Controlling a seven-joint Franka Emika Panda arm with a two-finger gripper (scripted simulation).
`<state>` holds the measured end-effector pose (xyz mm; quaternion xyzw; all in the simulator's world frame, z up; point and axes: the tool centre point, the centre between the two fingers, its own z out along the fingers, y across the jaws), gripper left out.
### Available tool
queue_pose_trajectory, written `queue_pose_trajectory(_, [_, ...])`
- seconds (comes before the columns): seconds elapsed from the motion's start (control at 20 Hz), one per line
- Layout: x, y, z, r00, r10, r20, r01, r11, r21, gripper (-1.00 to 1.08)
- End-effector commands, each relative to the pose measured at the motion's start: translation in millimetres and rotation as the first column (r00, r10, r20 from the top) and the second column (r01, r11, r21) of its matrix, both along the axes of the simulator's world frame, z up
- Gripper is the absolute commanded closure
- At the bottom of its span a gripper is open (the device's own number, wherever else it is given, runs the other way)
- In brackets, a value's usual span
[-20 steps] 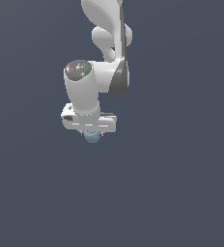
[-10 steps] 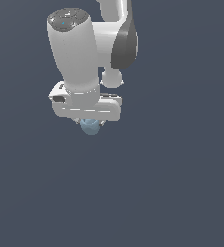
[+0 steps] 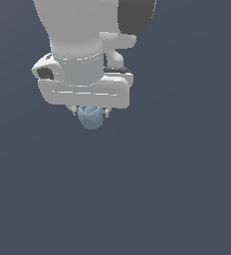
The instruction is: Pick up the object and move it to a goal position.
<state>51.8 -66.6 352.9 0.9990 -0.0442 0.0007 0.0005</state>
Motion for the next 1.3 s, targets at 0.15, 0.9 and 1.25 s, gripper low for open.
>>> queue_pose_trajectory(0.15, [10, 4, 36, 1.0, 0.0, -0.001, 0.0, 1.0, 0.0, 1.08])
queue_pose_trajectory(0.9, [31, 9, 101, 1.0, 0.001, -0.001, -0.001, 1.0, 0.001, 1.08])
queue_pose_trajectory(1.25, [37, 11, 115, 1.0, 0.001, -0.001, -0.001, 1.0, 0.001, 1.08])
